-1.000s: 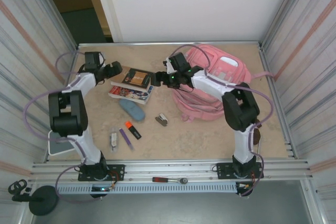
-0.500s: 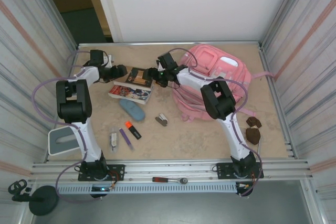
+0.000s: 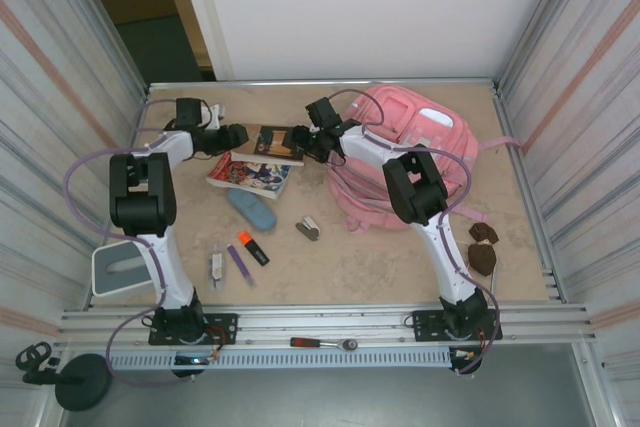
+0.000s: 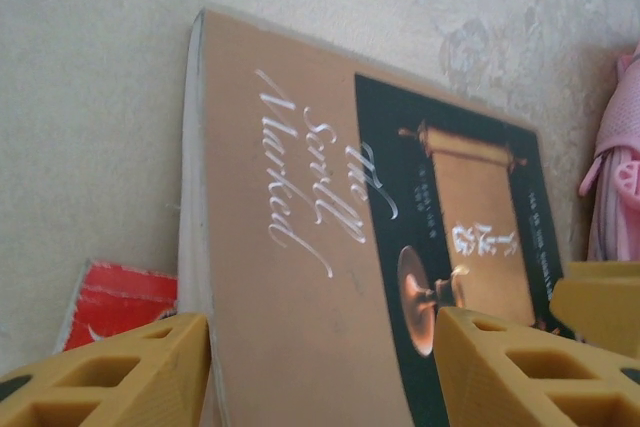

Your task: Pack books, pencil case, and school supplies into a backpack

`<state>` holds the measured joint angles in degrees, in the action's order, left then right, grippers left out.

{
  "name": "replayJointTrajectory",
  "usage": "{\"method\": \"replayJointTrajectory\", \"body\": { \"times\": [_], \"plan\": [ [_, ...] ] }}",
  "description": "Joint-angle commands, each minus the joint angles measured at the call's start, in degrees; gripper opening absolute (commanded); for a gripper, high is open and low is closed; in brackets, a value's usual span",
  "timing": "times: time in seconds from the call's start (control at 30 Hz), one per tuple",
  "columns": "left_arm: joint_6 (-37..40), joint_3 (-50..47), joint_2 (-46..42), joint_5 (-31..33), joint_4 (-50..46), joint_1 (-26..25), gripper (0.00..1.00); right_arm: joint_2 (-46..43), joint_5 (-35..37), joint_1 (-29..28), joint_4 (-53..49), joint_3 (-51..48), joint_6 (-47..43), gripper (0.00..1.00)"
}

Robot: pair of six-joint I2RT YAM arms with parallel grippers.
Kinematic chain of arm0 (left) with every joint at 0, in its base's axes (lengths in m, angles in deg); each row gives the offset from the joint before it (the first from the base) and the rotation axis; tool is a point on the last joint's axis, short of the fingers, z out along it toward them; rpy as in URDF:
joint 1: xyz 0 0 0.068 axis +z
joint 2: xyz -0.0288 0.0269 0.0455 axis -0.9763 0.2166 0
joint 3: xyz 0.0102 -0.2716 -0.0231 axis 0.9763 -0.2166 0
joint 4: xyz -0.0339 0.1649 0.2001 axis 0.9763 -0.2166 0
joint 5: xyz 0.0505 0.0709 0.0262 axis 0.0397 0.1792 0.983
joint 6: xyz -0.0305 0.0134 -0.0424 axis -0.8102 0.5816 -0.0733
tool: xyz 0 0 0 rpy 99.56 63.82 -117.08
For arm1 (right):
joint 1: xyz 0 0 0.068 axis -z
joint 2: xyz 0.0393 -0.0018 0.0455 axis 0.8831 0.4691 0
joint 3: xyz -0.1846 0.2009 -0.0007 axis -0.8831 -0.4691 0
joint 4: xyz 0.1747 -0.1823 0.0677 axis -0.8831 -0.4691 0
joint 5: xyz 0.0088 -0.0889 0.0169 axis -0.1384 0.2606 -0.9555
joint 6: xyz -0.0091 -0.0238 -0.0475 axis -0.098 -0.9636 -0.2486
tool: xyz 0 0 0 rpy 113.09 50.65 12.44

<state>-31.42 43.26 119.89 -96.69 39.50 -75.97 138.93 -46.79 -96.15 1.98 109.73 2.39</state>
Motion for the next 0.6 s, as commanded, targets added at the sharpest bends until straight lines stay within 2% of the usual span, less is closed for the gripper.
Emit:
{"method": "replayJointTrajectory", "body": {
  "times": [0.0,0.1,0.2,0.4,0.57],
  "plan": [
    [-0.9,-4.0,-2.6,-3.5,-0.1,-2.0,0.6,-0.7,1.8,-0.5,-2.8,-1.4,-0.7,0.73],
    [-1.2,-6.8,-3.7,-3.6,1.4,-2.8,0.59,-0.5,-0.6,-0.4,-0.7,-3.0,0.3,0.68],
    [-1.7,-8.9,-4.9,-4.1,2.9,-4.0,0.59,-1.7,-2.0,-0.2,3.1,-6.4,1.6,0.58],
    [-1.6,-11.2,-7.6,-3.5,3.8,-6.0,0.58,-5.1,-2.8,1.2,7.5,-8.9,1.7,0.23],
    [-1.4,-12.6,-10.1,-1.1,3.7,-6.1,0.59,-8.0,-4.2,2.6,7.2,-8.9,-1.9,0.05]
  ]
}}
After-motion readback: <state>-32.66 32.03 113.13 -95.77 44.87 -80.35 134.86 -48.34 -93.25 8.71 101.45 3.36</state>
